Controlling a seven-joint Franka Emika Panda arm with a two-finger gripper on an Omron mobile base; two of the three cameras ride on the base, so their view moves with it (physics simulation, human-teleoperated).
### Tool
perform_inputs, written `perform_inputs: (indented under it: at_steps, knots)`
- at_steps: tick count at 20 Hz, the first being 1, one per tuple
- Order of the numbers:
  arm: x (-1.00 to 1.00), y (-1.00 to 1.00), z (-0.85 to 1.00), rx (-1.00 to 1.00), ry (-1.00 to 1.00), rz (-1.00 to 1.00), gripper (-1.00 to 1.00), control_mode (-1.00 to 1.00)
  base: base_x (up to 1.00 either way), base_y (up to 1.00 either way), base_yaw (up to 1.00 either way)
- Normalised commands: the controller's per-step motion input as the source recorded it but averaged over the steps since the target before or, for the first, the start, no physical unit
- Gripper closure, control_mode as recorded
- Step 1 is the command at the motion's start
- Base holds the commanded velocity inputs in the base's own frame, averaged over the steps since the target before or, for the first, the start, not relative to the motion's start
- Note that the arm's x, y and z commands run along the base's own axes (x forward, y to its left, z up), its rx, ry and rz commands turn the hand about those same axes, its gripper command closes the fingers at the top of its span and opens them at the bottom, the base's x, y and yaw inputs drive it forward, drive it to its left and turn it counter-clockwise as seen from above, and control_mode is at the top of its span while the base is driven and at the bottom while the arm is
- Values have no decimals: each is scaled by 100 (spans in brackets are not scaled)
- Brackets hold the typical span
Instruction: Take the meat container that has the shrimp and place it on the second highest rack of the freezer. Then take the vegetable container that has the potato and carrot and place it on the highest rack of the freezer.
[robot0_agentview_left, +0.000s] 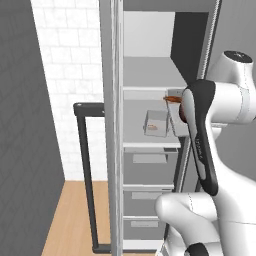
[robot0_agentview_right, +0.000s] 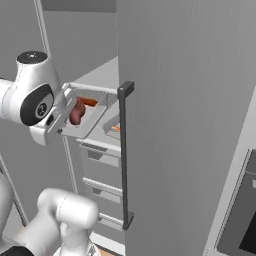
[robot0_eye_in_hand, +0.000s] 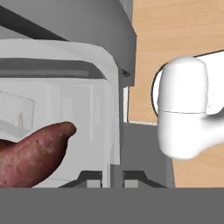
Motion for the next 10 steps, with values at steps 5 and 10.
perform_inputs:
  at_steps: [5,10]
  knots:
    - [31,0,57,0,-10,-6,100,-100,0,0,0]
    - [56,2,20,0,-10,0,100,-100,0,0,0]
